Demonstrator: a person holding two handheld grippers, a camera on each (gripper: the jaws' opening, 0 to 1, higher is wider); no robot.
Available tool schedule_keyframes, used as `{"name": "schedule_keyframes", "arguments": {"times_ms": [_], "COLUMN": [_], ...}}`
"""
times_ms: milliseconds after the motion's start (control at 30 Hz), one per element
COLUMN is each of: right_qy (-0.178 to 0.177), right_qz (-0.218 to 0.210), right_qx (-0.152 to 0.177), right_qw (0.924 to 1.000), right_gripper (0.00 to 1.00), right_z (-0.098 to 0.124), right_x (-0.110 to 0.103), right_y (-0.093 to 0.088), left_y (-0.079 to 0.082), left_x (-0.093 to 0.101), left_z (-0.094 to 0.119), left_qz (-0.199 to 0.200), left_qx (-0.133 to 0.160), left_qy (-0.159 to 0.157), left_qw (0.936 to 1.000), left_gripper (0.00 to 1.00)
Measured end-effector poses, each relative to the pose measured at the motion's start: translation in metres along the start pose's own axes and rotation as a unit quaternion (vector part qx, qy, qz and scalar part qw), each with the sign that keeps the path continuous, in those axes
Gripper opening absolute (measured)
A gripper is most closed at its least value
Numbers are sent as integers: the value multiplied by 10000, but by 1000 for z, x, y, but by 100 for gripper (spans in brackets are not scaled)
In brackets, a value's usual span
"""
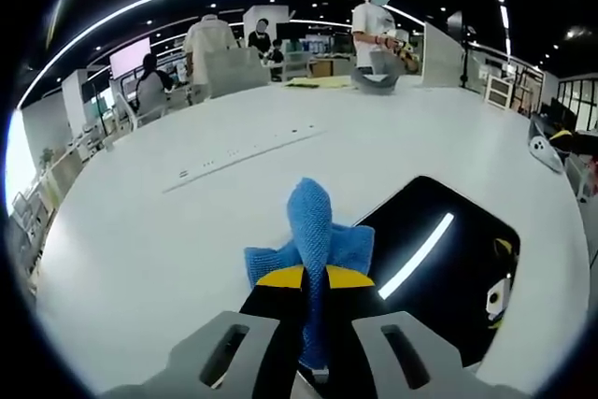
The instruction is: Wipe the mirror surface with the cleaning cloth until all visible marks leave the cleaned area.
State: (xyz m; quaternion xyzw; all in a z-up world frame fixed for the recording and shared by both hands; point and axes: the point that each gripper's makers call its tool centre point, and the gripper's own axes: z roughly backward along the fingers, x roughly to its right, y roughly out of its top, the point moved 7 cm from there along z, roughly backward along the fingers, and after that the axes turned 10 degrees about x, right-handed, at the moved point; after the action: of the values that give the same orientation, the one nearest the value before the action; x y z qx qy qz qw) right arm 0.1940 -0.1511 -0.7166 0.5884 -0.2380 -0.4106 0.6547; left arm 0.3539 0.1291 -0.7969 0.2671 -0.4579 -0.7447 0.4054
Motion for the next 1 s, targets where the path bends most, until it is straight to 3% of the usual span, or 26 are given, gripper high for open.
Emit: {"name": "schedule_keyframes", "arguments": {"times_ms": [1000], "right_qy": [-39], "right_qz": [-86], "right_qx": [4], "right_qw": [10000], "right_gripper": [91], "right_z": [7], "right_x": [2], "right_y": [-8], "left_y": [8], "left_x": [24], "left_z": [-13], "left_qz": [148], "left_qx": [-44], "left_qy": [-195], "left_qw": [9997], "left_gripper": [4]}}
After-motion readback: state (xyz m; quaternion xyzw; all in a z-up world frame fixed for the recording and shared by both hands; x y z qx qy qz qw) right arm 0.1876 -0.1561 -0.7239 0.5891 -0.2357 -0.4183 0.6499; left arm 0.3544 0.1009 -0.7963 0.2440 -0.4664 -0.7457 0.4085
